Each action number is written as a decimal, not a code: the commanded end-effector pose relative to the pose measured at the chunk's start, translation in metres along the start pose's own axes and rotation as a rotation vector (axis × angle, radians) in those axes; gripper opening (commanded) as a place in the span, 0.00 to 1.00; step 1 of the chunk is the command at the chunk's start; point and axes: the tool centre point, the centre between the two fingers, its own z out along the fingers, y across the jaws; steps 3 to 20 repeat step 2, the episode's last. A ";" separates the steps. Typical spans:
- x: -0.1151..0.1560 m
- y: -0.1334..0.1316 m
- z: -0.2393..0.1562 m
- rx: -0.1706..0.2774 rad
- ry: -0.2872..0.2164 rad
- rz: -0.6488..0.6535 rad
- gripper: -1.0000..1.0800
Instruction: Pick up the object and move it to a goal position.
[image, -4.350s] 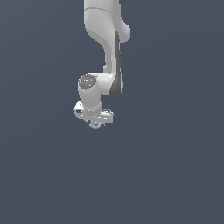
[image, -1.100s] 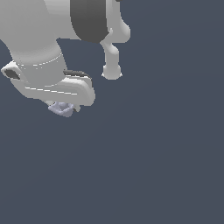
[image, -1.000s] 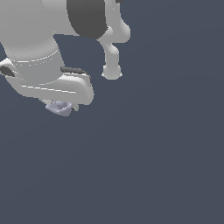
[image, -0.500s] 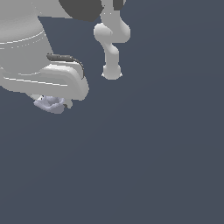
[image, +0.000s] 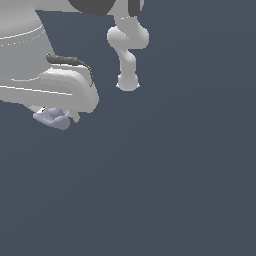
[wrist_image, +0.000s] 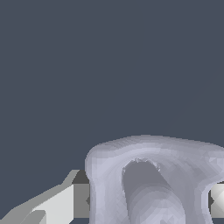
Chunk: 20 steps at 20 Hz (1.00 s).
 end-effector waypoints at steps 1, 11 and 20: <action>0.001 0.000 -0.001 0.000 0.000 0.000 0.00; 0.001 0.000 -0.001 0.000 0.000 0.000 0.00; 0.001 0.000 -0.001 0.000 0.000 0.000 0.00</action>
